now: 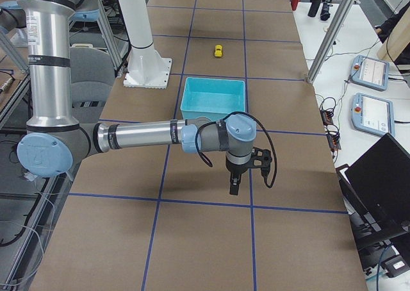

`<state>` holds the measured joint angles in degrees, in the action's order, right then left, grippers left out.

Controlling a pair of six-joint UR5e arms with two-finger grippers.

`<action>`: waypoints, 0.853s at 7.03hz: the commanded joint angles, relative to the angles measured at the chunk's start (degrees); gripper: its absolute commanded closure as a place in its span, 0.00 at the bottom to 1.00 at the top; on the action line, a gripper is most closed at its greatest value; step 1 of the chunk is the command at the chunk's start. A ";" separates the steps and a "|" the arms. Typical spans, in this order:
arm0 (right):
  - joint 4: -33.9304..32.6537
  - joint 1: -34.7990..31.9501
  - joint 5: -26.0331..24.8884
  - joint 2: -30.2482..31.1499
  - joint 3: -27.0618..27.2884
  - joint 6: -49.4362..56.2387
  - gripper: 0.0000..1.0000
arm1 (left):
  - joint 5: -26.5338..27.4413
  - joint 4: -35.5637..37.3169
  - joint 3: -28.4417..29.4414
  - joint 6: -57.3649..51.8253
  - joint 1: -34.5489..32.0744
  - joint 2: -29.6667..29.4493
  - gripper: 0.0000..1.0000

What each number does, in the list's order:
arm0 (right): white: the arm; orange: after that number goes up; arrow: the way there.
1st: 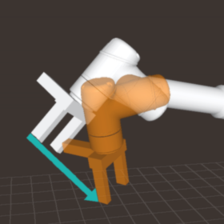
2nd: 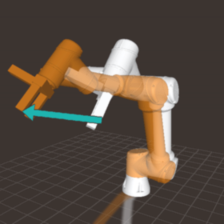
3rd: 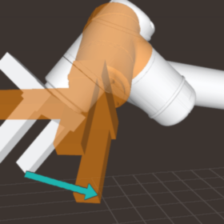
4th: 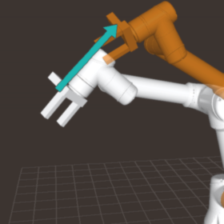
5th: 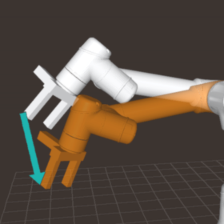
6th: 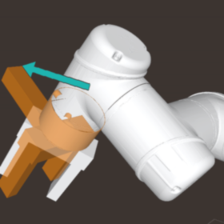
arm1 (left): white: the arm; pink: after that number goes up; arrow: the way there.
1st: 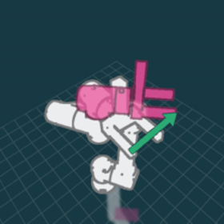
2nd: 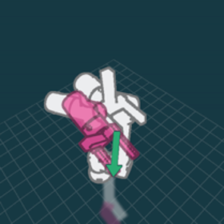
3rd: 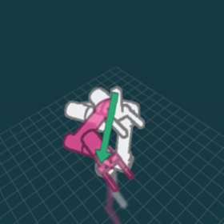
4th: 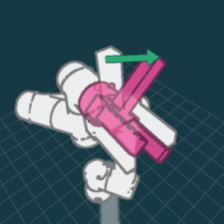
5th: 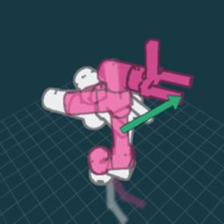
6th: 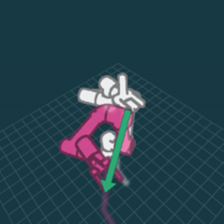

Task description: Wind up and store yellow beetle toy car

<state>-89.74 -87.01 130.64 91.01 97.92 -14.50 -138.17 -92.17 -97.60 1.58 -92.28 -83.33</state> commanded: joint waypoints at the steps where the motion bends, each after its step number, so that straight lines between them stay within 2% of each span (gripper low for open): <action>1: 0.00 0.00 0.06 -0.04 -0.01 0.00 0.00 | 0.09 0.15 -0.39 0.00 0.52 -0.34 0.00; 6: 0.00 0.00 0.15 0.05 0.08 0.00 0.00 | 0.35 0.06 -0.40 0.00 3.06 -0.34 0.00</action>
<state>-89.74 -87.01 130.78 91.02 97.96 -14.50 -137.82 -92.04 -97.99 1.58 -90.52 -83.47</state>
